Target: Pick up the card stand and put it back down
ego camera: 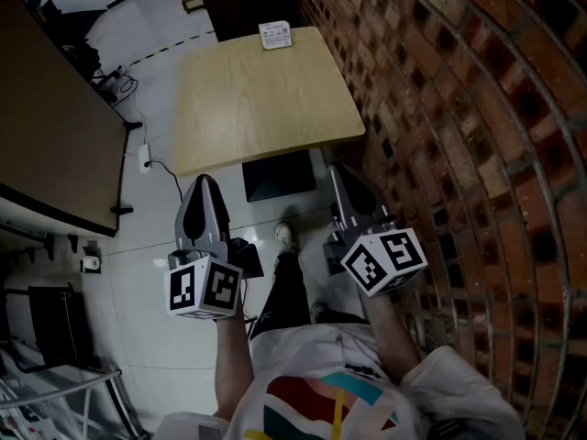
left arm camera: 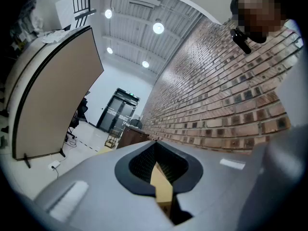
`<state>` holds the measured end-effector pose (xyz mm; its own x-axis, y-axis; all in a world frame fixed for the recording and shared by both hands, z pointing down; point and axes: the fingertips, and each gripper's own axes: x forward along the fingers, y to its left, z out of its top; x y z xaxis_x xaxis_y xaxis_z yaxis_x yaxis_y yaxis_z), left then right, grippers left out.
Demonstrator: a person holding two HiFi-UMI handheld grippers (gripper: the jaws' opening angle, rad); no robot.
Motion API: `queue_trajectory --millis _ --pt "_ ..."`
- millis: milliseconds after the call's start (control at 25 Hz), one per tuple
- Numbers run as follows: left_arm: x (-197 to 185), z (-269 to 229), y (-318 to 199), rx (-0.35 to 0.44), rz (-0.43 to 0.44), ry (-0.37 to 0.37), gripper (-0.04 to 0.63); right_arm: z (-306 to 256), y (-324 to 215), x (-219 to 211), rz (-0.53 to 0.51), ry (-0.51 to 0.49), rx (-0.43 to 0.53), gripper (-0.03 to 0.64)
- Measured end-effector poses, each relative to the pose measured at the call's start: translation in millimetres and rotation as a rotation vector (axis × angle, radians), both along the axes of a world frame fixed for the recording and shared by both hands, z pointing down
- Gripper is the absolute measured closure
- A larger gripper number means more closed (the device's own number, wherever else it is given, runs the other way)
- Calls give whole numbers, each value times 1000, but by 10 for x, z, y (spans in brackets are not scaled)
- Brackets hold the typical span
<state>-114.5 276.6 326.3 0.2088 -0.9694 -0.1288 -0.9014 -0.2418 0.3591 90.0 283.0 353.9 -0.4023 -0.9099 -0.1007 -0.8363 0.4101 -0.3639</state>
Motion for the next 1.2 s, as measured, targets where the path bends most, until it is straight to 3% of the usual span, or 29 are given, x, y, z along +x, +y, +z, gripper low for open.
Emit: queue_trajectory --millis 280,480,600,920,1080,1200 --pt "-172 84 -1688 56 4 34 591 158 -1673 -116 26 26 34 604" --pt "-466 -355 -3373 95 22 28 591 -283 -3232 -325 86 65 60 604" --pt "-596 -517 -4051 81 21 16 591 -451 -3853 -358 123 74 60 604" --pt "-596 -131 -4794 -21 8 24 591 27 -4658 -201 146 108 -71 604" --pt "-674 -82 -4922 -49 -21 31 591 103 -5044 -329 74 161 -61 604" --pt "-665 30 -4959 -84 -41 22 591 138 -5590 -492 7 227 -34 254"
